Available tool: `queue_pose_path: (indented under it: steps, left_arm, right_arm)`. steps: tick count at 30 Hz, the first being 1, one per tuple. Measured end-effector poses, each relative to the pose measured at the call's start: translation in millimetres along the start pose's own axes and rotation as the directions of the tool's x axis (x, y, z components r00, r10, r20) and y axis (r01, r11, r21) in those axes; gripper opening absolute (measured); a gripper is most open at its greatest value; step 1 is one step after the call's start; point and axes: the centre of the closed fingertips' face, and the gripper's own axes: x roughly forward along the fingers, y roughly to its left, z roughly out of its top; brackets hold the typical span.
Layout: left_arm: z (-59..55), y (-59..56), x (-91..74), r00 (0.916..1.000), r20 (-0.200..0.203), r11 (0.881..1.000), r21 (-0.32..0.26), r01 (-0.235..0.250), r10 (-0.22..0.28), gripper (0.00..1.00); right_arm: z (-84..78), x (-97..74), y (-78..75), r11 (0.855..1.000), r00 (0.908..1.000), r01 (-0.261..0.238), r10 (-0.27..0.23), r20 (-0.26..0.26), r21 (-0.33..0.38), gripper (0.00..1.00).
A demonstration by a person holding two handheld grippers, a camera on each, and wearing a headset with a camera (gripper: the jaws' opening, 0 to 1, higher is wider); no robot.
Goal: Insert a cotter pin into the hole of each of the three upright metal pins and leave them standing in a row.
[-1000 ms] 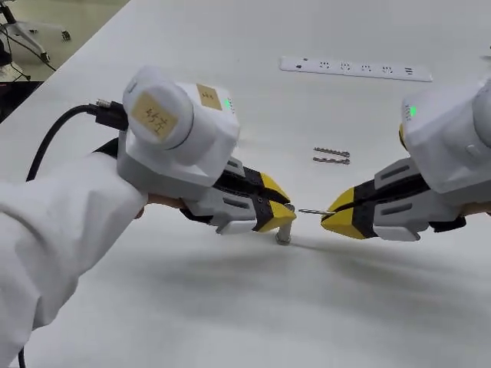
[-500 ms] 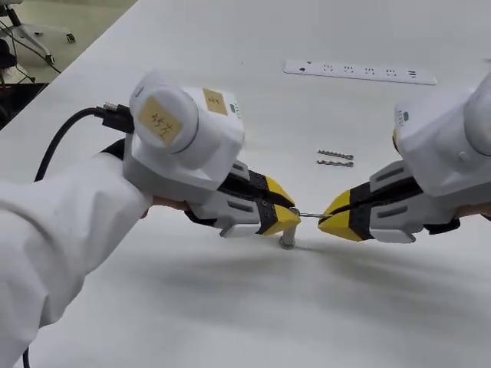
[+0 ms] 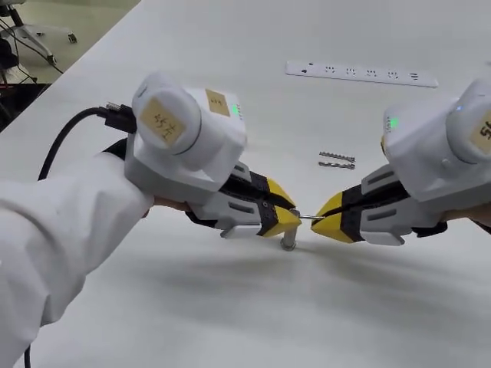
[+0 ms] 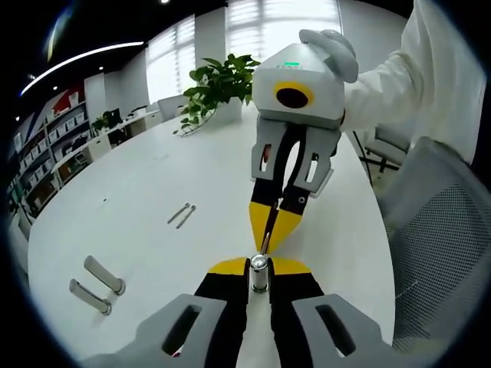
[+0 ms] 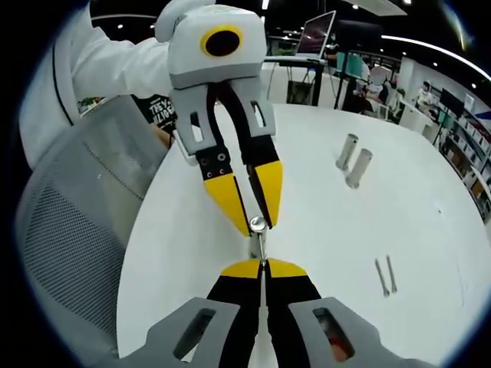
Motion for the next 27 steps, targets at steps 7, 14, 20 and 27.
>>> queue_pose_path:
  steps: [7,14,20,27]
  left_arm:
    - [-0.1,0.2,-0.6,1.0,-0.006,1.0,0.008,0.004,-0.004,0.06]
    - [0.0,0.9,0.2,0.9999,-0.012,1.0,0.008,0.006,-0.006,0.06]
    - [-0.1,1.0,-0.1,0.9999,-0.014,1.0,0.007,0.007,-0.007,0.06]
    - [-0.2,1.7,0.2,0.9998,-0.018,1.0,0.008,0.005,-0.005,0.06]
  right_arm:
    - [3.4,5.1,-1.1,1.0,0.9999,-0.001,0.002,0.011,-0.005,0.0]
    - [4.9,8.3,-1.3,0.999,0.9999,0.015,-0.015,-0.002,-0.042,0.0]
    - [3.0,7.3,-3.0,0.999,0.9993,0.036,-0.036,0.006,-0.024,0.0]
    - [-2.6,-6.1,-3.9,0.999,0.9993,0.037,-0.037,0.008,-0.002,0.1]
